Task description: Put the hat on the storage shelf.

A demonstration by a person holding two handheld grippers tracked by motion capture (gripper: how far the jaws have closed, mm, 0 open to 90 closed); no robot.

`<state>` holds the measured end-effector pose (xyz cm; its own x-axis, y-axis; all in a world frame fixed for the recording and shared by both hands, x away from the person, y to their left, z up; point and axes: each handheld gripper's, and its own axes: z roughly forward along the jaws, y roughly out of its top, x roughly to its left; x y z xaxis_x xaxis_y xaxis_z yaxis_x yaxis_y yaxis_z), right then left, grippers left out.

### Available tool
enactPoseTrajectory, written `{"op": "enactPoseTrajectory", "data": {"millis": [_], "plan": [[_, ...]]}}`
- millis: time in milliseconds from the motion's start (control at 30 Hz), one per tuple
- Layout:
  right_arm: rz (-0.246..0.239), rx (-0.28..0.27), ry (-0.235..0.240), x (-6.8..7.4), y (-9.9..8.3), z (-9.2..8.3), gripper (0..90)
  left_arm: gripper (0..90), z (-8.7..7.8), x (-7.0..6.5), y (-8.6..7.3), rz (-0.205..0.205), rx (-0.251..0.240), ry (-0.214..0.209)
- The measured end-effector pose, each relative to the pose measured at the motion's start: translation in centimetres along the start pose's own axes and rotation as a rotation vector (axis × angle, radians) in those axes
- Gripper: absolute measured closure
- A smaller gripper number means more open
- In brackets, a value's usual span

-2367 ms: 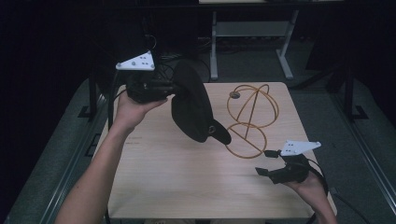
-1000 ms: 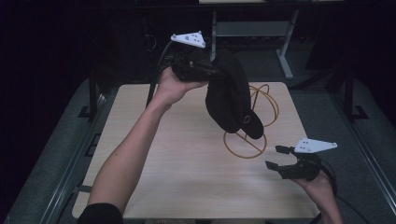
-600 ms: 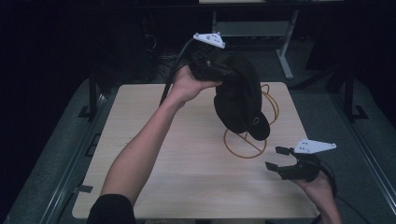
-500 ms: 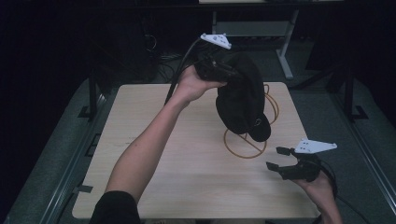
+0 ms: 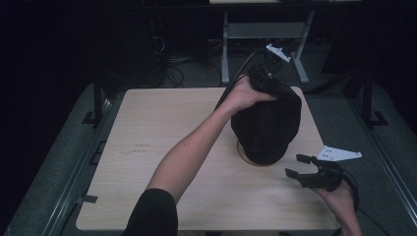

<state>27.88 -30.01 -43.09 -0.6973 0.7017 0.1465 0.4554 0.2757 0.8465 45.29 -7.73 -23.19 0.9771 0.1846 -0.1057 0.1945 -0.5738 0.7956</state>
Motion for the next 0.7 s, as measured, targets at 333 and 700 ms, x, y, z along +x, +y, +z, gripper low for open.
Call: {"op": "enactPoseTrajectory", "data": {"millis": [333, 700], "plan": [[-0.009, -0.017, -0.018, 0.1, 0.0, -0.3, 24.0, 56.1, -1.2, -0.3, -0.2, 0.008, 0.008, 0.033], [-0.006, -0.011, -0.024, 0.3, 0.0, -0.2, 23.8, 52.7, -2.9, -0.3, -0.7, 0.004, 0.002, 0.061]]}}
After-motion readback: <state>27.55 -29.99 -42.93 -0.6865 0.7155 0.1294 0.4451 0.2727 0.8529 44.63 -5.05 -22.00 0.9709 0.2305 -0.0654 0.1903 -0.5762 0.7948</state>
